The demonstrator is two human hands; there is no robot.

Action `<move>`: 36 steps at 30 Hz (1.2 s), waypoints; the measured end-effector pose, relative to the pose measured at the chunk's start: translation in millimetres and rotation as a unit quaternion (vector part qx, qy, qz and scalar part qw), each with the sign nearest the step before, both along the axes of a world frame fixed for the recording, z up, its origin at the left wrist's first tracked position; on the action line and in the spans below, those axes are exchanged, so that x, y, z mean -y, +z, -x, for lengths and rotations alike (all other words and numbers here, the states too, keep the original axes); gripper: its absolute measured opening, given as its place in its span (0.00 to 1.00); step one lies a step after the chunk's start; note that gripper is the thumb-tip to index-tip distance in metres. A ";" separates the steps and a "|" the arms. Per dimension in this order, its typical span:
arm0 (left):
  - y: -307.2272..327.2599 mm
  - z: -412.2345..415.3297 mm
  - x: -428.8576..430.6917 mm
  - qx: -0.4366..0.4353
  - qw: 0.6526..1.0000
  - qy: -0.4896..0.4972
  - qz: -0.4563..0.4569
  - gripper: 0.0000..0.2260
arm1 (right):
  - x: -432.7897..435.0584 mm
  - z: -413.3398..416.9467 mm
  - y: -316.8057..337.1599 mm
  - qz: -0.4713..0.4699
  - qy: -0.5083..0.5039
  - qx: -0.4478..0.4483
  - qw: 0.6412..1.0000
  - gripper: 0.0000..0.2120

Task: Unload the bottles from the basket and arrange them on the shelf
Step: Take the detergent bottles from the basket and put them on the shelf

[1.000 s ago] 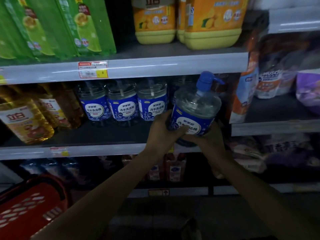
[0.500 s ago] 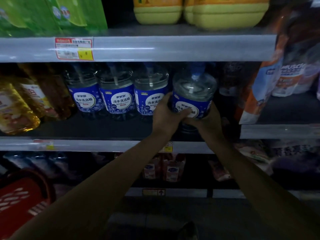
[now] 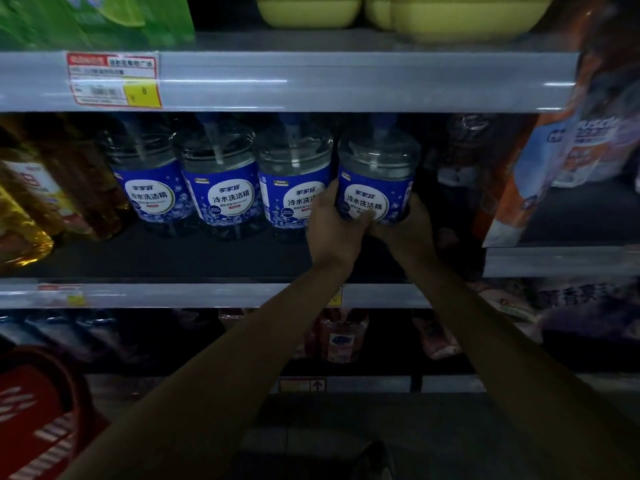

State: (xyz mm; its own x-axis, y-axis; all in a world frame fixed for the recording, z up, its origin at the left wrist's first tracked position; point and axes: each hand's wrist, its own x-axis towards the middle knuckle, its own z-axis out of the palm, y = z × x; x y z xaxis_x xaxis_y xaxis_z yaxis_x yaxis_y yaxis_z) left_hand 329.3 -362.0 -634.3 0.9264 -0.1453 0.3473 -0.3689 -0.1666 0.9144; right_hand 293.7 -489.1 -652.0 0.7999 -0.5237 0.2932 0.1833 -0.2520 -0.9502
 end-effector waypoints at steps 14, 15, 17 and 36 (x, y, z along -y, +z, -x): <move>8.9 34.6 -30.2 -0.082 0.990 -0.083 -0.077 0.26 | -18.4 50.3 -0.9 0.017 -0.082 -0.108 0.991 0.39; 10.7 37.3 -34.9 -0.093 0.988 -0.082 -0.097 0.26 | -19.1 57.1 2.3 0.020 -0.085 -0.122 0.989 0.39; 12.6 41.4 -44.0 -0.095 0.983 -0.085 -0.130 0.25 | -20.1 68.2 8.2 0.024 -0.085 -0.133 0.987 0.36; 60.9 102.6 -228.7 0.077 0.906 -0.044 -0.415 0.37 | -156.4 135.2 76.6 0.214 0.040 -0.155 0.964 0.33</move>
